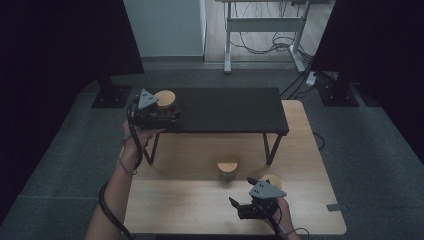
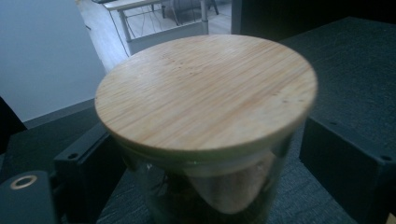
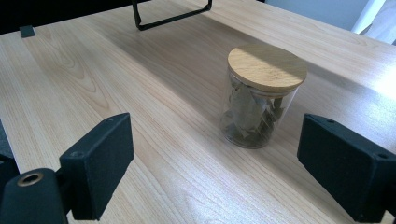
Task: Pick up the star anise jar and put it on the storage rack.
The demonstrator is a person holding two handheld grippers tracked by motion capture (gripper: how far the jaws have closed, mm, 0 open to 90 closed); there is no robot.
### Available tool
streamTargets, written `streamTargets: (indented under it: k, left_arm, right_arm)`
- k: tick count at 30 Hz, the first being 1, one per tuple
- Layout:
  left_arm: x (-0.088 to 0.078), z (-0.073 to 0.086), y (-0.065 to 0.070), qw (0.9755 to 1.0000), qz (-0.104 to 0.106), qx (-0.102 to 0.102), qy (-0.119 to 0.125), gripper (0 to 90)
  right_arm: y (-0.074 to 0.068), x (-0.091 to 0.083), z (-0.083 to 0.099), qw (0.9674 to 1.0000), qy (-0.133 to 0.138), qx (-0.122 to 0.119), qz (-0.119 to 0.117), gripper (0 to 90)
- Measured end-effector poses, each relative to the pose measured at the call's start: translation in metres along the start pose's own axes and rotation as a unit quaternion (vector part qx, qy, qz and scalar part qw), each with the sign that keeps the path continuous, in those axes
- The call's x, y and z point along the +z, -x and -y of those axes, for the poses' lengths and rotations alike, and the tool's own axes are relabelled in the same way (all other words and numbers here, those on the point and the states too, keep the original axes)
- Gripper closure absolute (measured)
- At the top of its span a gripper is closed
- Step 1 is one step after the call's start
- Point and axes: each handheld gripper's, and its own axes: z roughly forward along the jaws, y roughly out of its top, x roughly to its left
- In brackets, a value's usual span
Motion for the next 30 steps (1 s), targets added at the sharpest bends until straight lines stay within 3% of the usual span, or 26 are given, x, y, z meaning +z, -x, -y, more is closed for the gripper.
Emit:
streamTargets:
  k: [19,30]
  left_arm:
    - [-0.025,0.004,0.009,0.9996,-0.019,0.014,-0.015,6.7]
    - [-0.062,0.028,0.021,1.0000,-0.005,-0.001,0.005,7.2]
  right_arm:
    - [-0.003,0.002,0.000,1.0000,-0.003,-0.002,-0.005,10.2]
    - [0.000,-0.003,-0.004,1.0000,0.007,0.006,-0.002,10.1]
